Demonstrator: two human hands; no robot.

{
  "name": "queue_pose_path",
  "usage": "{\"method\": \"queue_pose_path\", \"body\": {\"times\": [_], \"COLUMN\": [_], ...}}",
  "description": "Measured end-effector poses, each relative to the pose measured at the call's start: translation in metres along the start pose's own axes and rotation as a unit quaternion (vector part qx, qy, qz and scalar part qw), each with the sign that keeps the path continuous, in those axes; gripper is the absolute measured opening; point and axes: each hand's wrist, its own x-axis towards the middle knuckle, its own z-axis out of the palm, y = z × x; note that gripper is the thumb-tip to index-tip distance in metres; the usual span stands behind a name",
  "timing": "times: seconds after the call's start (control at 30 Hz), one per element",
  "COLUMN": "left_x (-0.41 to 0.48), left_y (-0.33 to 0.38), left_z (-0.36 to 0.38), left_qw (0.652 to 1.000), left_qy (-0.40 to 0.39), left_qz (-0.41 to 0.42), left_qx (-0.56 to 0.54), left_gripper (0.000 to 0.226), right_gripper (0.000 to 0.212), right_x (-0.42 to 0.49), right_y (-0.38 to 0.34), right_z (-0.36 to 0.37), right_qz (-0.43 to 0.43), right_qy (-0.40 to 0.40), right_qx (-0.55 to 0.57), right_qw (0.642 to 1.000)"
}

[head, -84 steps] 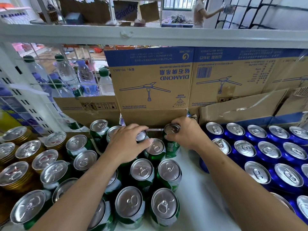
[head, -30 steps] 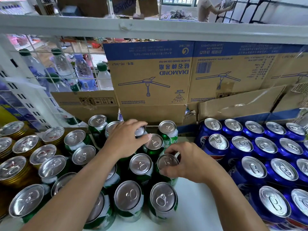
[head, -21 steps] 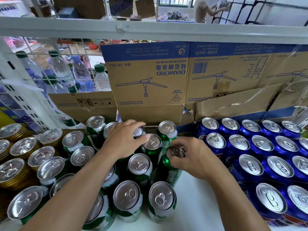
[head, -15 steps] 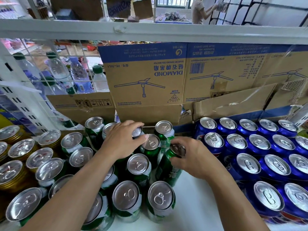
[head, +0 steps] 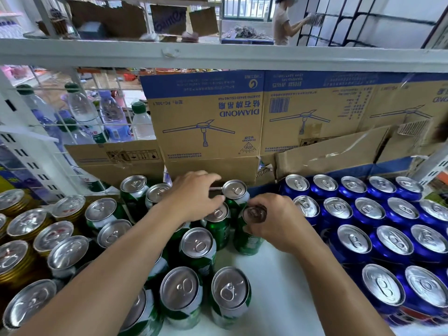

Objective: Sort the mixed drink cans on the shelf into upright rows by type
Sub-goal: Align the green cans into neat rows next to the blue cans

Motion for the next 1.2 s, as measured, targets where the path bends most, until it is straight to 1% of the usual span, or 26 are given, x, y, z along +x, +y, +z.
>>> {"method": "queue_pose_path", "body": {"times": [0.07,0.13,0.2,0.33,0.37,0.47,0.5,0.6,0.67,0.8,0.9,1.03,1.2], "left_x": [0.011,0.023,0.03,0.024,0.021,0.01,0.006,-0.006,-0.014,-0.027,-0.039,-0.055,-0.056], "left_y": [0.018,0.03,0.036,0.04,0.041,0.045,0.047,0.055,0.06,0.066,0.07,0.076,0.08], "left_z": [-0.001,0.004,0.009,0.005,0.002,-0.011,-0.016,-0.026,-0.028,-0.036,-0.053,-0.067,-0.058], "left_qw": [0.999,0.997,0.997,0.999,0.999,0.999,0.999,0.999,0.998,0.997,0.994,0.994,0.996], "left_qy": [-0.031,-0.063,-0.077,-0.033,-0.026,-0.007,0.003,0.023,0.031,0.053,0.078,0.062,0.024], "left_qz": [0.022,0.022,0.011,0.011,0.015,0.024,0.031,0.046,0.054,0.044,0.044,0.04,0.038], "left_qx": [-0.039,-0.036,-0.026,-0.036,-0.037,-0.035,-0.03,0.004,0.011,-0.02,-0.056,-0.076,-0.076], "left_gripper": [0.067,0.075,0.072,0.047,0.047,0.059,0.059,0.057,0.055,0.052,0.047,0.049,0.046], "right_gripper": [0.031,0.029,0.031,0.041,0.04,0.026,0.025,0.033,0.038,0.032,0.025,0.022,0.031], "right_x": [-0.001,-0.001,-0.002,0.002,0.005,0.019,0.025,0.042,0.052,0.063,0.065,0.074,0.073], "right_y": [0.002,0.005,0.009,0.015,0.016,0.015,0.015,0.014,0.016,0.024,0.026,0.026,0.029], "right_z": [0.005,0.007,0.001,-0.016,-0.02,-0.029,-0.031,-0.031,-0.031,-0.03,-0.028,-0.018,-0.008], "right_qz": [-0.009,-0.011,0.015,0.045,0.044,0.037,0.033,0.02,0.021,0.014,-0.019,-0.035,-0.024], "right_qy": [0.008,0.022,0.035,0.071,0.079,0.089,0.09,0.09,0.074,0.032,0.031,0.016,0.04], "right_qx": [-0.008,-0.007,0.019,0.043,0.039,0.029,0.022,-0.006,-0.011,-0.037,-0.003,-0.001,0.056], "right_qw": [1.0,1.0,0.999,0.996,0.995,0.995,0.995,0.996,0.997,0.999,0.999,0.999,0.997]}}
